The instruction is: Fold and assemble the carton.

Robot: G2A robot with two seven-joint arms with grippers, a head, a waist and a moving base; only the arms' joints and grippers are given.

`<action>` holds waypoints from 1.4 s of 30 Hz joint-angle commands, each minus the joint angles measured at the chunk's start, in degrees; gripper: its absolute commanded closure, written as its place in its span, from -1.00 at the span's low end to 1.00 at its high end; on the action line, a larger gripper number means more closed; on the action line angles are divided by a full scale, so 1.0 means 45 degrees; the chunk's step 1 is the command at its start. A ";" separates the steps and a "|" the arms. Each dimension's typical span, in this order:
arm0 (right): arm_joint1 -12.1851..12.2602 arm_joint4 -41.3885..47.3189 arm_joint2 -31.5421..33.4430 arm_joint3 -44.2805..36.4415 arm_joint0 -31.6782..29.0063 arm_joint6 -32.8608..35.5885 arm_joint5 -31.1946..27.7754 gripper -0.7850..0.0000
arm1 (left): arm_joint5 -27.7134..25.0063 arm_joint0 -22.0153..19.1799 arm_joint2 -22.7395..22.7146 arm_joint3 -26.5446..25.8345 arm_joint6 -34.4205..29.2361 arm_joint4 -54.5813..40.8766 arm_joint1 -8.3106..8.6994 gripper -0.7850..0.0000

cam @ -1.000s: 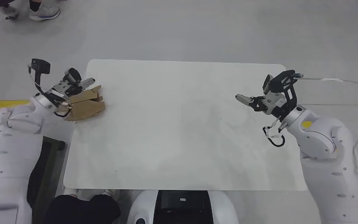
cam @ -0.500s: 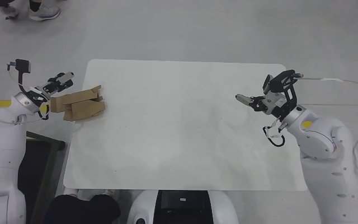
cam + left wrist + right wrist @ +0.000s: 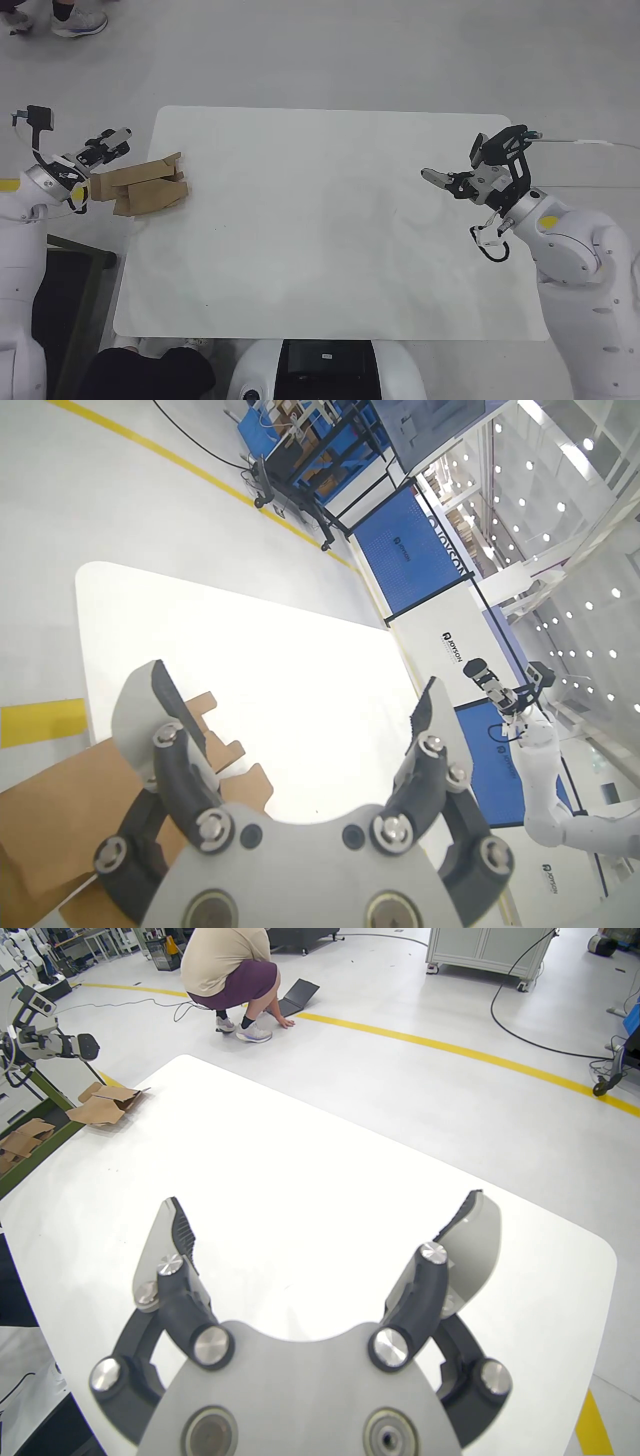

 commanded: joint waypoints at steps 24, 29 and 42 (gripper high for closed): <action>0.0000 0.0001 0.0000 0.0000 0.0000 0.0000 0.0000 -1.00 | 0.2112 -0.0521 -0.0926 0.2012 -0.0346 -0.0344 0.0554 -1.00; 0.0000 0.0001 0.0000 0.0000 0.0000 0.0000 0.0000 -1.00 | 0.2387 -0.0950 -0.1162 0.3077 0.0056 -0.0022 0.0774 -1.00; 0.0000 0.0001 0.0000 0.0000 0.0000 0.0000 0.0000 -1.00 | 0.3921 -0.1731 -0.0649 0.5238 0.1933 0.1999 0.0941 -1.00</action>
